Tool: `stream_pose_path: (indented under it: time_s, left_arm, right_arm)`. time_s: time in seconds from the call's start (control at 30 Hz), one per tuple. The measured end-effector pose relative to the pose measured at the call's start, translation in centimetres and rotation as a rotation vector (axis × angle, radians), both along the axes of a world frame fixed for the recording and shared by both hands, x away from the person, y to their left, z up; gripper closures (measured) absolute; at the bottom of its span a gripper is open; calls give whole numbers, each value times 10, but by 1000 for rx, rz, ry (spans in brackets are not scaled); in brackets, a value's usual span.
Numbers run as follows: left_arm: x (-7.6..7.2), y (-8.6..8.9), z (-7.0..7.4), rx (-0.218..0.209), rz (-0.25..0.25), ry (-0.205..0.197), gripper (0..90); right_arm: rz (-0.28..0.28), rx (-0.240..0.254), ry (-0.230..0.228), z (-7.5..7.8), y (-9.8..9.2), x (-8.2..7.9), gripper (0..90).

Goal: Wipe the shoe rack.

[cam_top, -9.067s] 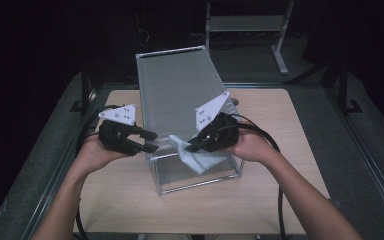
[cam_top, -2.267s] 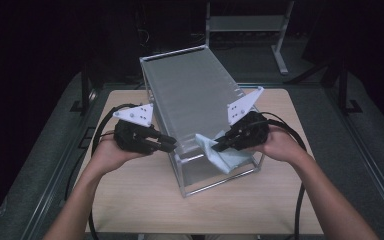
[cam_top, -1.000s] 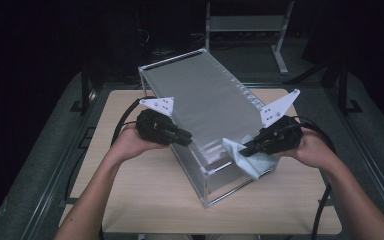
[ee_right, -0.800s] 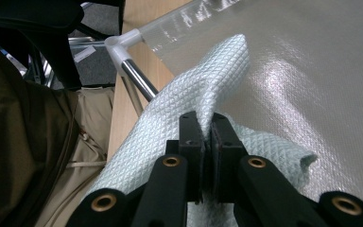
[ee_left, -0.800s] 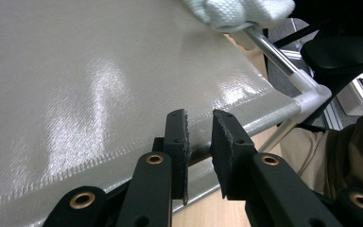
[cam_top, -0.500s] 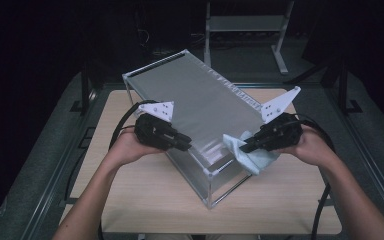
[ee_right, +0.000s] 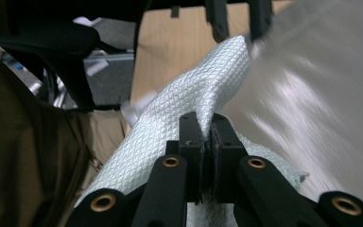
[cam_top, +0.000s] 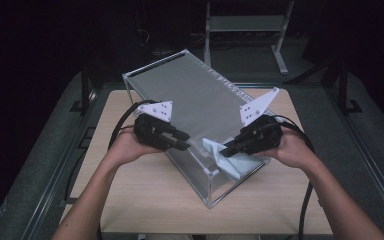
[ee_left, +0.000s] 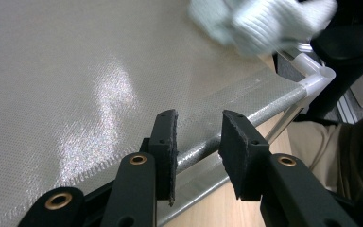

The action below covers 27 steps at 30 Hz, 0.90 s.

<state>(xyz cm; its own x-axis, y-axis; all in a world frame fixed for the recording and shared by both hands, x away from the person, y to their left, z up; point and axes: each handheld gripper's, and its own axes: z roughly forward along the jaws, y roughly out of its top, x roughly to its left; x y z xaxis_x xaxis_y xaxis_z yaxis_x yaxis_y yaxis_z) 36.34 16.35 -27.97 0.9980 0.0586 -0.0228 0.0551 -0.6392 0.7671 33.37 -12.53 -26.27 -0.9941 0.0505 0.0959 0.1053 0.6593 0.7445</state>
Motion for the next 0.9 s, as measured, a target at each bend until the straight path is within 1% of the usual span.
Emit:
stream_pose_path:
  time_s: [0.03,0.1,0.17,0.23,0.27,0.3,0.33,0.37,0.4,0.43,0.47,0.5,0.6,0.67,0.73,0.77,0.83,0.9]
  left_arm:
    - [0,-4,-1,-6,1,-3,666]
    - [0,-9,-1,-9,2,-11,669]
    - [0,-16,-1,-7,7,-19,671]
    - [1,-17,0,-2,3,-27,670]
    - [1,-16,0,1,13,-30,659]
    - [3,-14,0,3,16,-31,626]
    - [4,-10,0,-6,33,-34,607]
    - [6,-7,-1,-8,35,-32,593]
    - [8,-5,-2,-18,28,-28,591]
    - [8,-4,-2,-22,25,-27,591]
    - [8,-5,-2,-21,24,-24,594]
    - [9,-6,-3,-23,24,-15,596]
    - [8,-7,-4,-28,21,0,624]
    - [7,-9,-4,-27,14,8,642]
    - [5,-11,-4,-29,8,11,641]
    - [4,-12,-4,-30,8,12,640]
    - [1,-15,-4,-30,3,8,637]
    - [-1,-18,-4,-28,-2,4,635]
  right_arm:
    - [7,6,7,1,3,-2,849]
    - [22,9,2,1,11,-4,849]
    - [32,-2,0,0,16,-6,849]
    - [27,-22,-2,-2,19,-6,849]
    - [26,-36,0,-4,20,-6,849]
    - [26,-43,4,-6,20,-5,849]
    - [23,-53,4,-7,21,-5,849]
    - [23,-53,10,-8,21,-5,849]
    - [24,-54,12,-9,21,-5,849]
    - [22,-62,13,-9,22,-5,849]
    - [21,-71,4,-9,22,-5,849]
    - [17,-79,4,-8,23,-6,850]
    - [14,-96,-2,-8,22,-8,852]
    - [14,-103,6,-9,20,-8,853]
    - [6,-112,2,-9,16,-9,854]
    - [9,-112,9,-10,14,-9,854]
    - [6,-109,9,-11,11,-8,854]
    - [1,-116,17,-11,7,-8,855]
